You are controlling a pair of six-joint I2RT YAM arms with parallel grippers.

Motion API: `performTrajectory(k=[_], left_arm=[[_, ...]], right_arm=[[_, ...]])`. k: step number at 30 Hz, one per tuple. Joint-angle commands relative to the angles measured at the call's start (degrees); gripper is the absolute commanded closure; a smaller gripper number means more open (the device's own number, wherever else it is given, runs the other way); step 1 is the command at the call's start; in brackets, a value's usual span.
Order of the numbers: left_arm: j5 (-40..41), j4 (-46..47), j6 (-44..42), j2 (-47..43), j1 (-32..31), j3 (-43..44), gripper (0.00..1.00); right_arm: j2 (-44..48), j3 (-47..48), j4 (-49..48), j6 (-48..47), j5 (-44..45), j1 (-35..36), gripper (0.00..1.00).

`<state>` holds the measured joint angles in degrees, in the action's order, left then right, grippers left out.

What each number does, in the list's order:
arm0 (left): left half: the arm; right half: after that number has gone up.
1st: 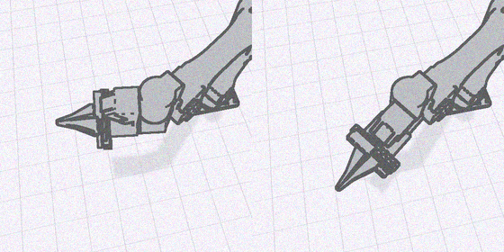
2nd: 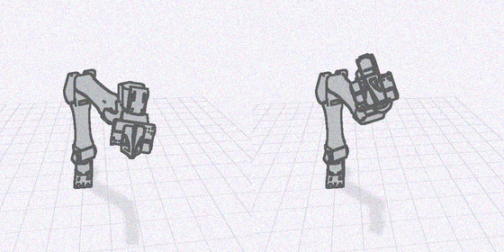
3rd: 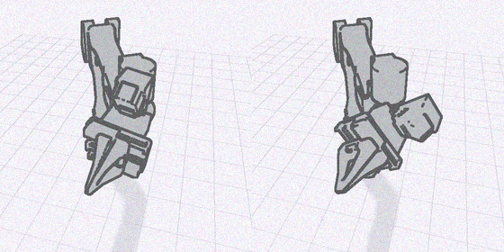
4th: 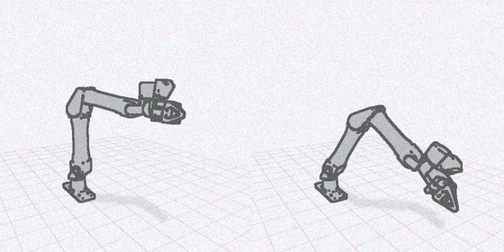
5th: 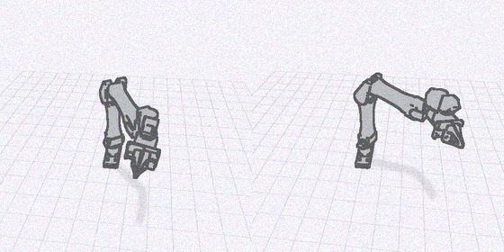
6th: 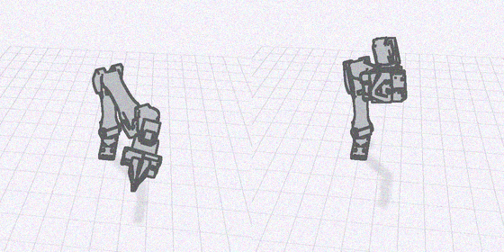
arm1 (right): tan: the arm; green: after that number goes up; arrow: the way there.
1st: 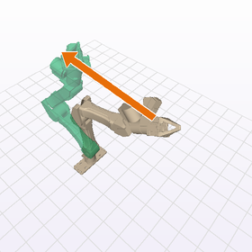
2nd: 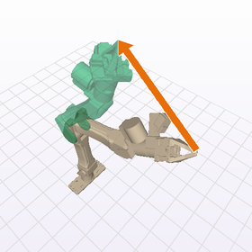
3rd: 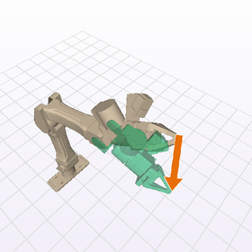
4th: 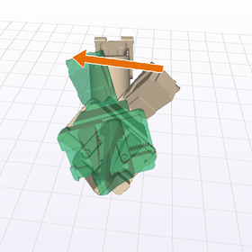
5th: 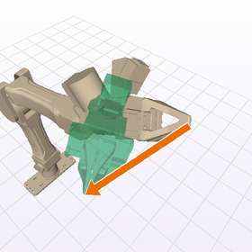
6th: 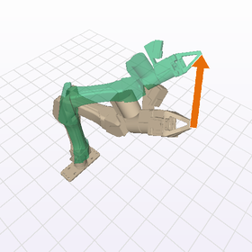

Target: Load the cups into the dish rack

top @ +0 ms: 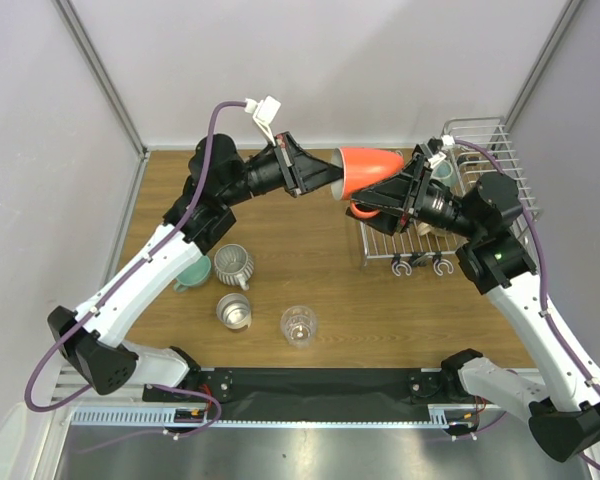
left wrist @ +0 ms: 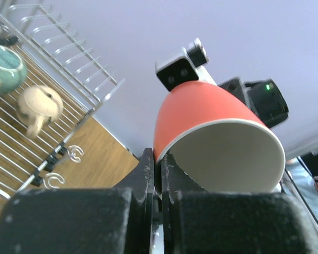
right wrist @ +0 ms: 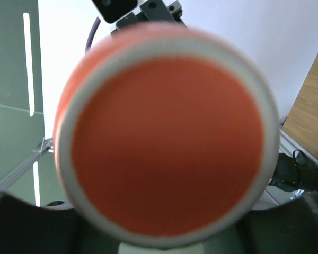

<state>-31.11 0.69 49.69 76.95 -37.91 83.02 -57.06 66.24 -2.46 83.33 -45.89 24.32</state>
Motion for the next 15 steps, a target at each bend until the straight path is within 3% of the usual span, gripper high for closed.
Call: performTrajectory(k=[1, 3, 5, 6, 8, 9, 10, 15], left_arm=[[-1.1, 6.9, 1.8, -1.8, -0.7, -0.2, 1.00], [-1.1, 6.9, 1.7, -1.6, -0.8, -0.3, 1.00], [-1.3, 7.4, 1.9, -1.4, -0.8, -0.5, 1.00], [-1.7, 7.5, 1.9, -1.2, -0.9, -0.4, 1.00], [-2.7, 7.4, 1.7, -0.6, -0.8, -0.2, 0.96], [-3.2, 7.1, 1.5, -0.4, -0.9, 0.1, 0.72], [-3.2, 6.6, 1.0, -0.4, -0.8, 0.3, 0.58], [-0.8, -6.4, -4.9, -1.7, 1.5, 2.7, 0.13]], right_arm=[[-0.6, 1.5, -0.4, 0.4, 3.9, 0.7, 0.47], [-0.7, 1.8, 1.7, 0.0, 4.8, 0.8, 0.65], [-0.9, 2.1, 2.2, -0.2, 5.6, 1.2, 0.78], [-1.1, 2.1, 2.2, -0.2, 5.8, 1.3, 0.95], [-1.6, 2.8, 5.4, -0.6, 6.4, 1.8, 1.00], [-1.7, 2.9, 6.5, -1.3, 6.9, 2.0, 1.00], [-1.7, 3.8, 7.7, -2.1, 8.3, 2.1, 1.00], [-3.3, 11.7, 25.9, -19.0, 15.6, 2.1, 1.00]])
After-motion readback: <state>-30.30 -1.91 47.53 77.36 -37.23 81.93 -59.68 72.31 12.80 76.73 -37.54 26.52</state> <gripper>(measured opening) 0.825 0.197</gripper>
